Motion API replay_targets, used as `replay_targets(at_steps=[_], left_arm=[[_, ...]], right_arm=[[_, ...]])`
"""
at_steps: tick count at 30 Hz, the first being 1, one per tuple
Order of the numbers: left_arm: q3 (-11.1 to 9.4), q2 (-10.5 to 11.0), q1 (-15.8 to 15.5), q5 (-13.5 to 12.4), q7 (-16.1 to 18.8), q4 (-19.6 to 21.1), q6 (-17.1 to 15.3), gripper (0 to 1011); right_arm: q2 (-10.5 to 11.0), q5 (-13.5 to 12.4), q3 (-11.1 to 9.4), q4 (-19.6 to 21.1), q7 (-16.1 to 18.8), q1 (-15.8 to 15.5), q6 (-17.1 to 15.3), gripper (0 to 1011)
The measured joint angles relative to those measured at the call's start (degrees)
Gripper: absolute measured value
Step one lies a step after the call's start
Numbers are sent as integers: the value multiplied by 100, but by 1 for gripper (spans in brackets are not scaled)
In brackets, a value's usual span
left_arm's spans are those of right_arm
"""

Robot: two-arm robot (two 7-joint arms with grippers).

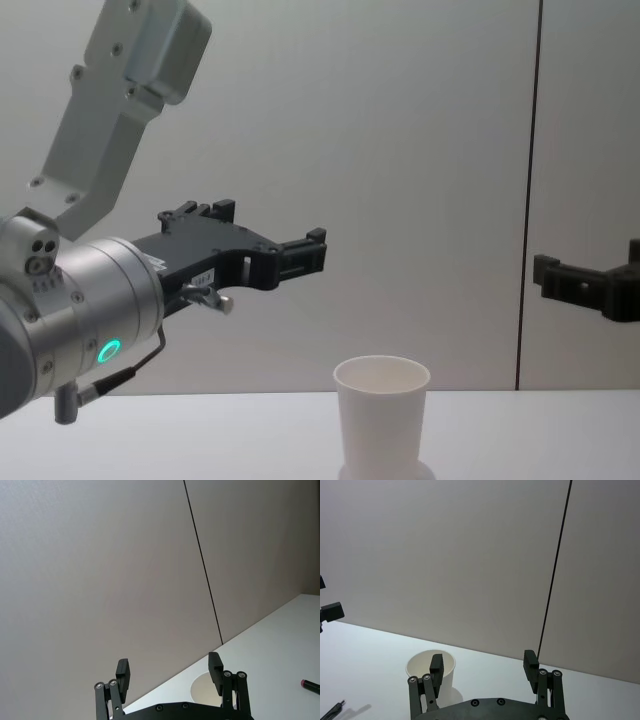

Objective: Place the pen into the pen holder.

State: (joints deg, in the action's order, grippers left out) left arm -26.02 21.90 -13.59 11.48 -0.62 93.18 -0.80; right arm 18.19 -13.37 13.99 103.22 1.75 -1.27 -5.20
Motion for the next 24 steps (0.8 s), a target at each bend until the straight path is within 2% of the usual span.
replay_targets(at_steps=[6, 12, 15, 20, 24], left_arm=[[0, 0, 0, 0, 0, 0, 0, 1003], [0, 0, 0, 0, 0, 0, 0, 1003], [0, 0, 0, 0, 0, 0, 0, 1003], [0, 0, 0, 0, 0, 0, 0, 1003], [0, 0, 0, 0, 0, 0, 0, 1003]], right_arm=[[-50, 141, 41, 134, -125, -13, -295, 1002], [-113, 284, 57, 255, -276, 21, -798, 1002], [-126, 311, 56, 269, -304, 40, -924, 1002], [-173, 422, 28, 286, -373, 149, -1440, 1002], [-202, 485, 10, 255, -381, 228, -1713, 1002]])
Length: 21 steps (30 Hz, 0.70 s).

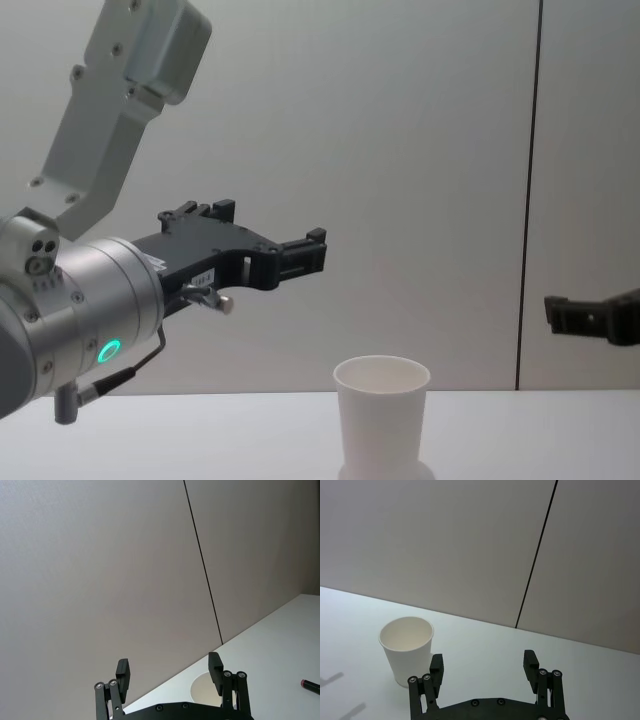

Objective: Place the pen into the pen holder.

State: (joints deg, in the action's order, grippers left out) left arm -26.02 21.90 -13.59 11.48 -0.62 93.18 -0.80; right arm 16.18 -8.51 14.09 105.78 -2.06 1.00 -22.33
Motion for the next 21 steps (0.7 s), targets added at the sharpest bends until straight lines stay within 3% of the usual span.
replay_targets(at_steps=[21], left_arm=[[0, 0, 0, 0, 0, 0, 0, 1003]], right_arm=[[-323, 363, 6, -580, 93, 584, -1178, 1002]])
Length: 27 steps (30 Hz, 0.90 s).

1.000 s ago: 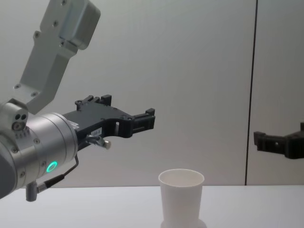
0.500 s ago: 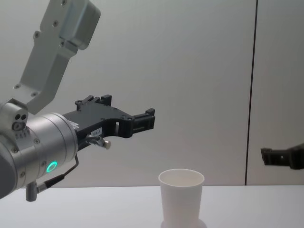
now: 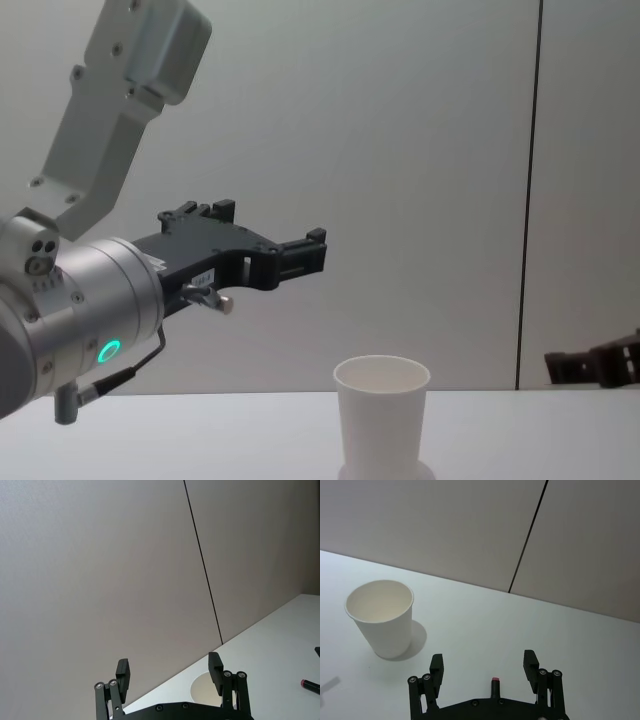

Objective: Place the pen into the pen holder.

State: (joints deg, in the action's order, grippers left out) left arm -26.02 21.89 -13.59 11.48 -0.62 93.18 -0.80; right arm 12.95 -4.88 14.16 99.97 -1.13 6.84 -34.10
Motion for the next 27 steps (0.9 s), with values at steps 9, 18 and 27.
replay_targets(at_steps=[9, 18, 27], left_arm=[[0, 0, 0, 0, 0, 0, 0, 1003], [0, 0, 0, 0, 0, 0, 0, 1003], [0, 0, 0, 0, 0, 0, 0, 1003]], right_arm=[[-223, -6, 2, -347, 4, 280, -470, 1002], [-444, -173, -43, -655, -142, 518, -783, 1002], [-661, -326, -121, -1036, -372, 782, -1043, 1002]])
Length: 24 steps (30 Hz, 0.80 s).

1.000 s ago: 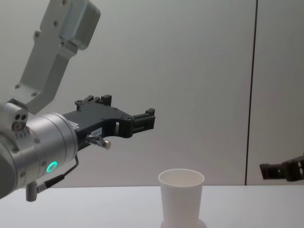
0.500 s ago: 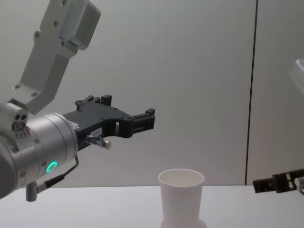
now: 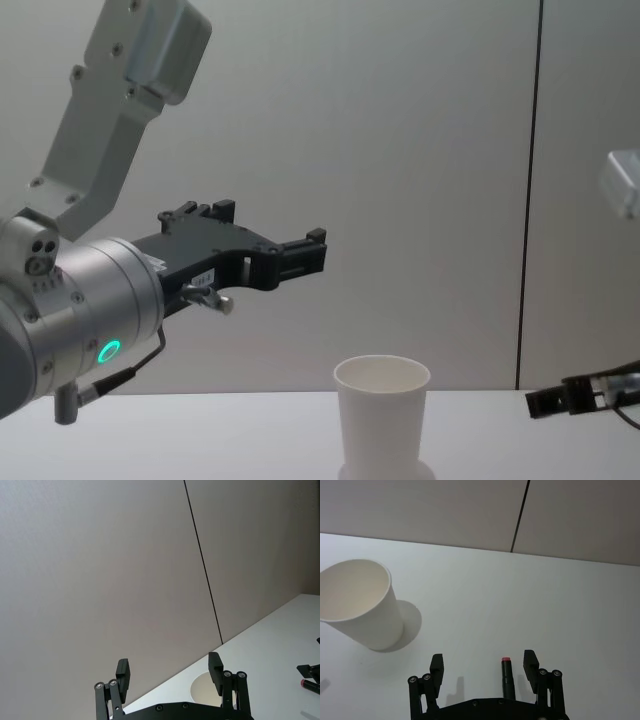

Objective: Place the pen into the pen holder.

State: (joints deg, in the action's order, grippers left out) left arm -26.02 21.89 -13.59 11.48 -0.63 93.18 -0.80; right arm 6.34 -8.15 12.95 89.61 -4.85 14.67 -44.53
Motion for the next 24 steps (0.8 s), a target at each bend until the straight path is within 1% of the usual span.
replay_targets(at_steps=[13, 24], left_arm=[[0, 0, 0, 0, 0, 0, 0, 1003], [0, 0, 0, 0, 0, 0, 0, 1003]], right_arm=[[-160, -18, -109, -457, -168, 304, -258, 1002], [-228, 70, -175, -794, -184, 493, -405, 1002]])
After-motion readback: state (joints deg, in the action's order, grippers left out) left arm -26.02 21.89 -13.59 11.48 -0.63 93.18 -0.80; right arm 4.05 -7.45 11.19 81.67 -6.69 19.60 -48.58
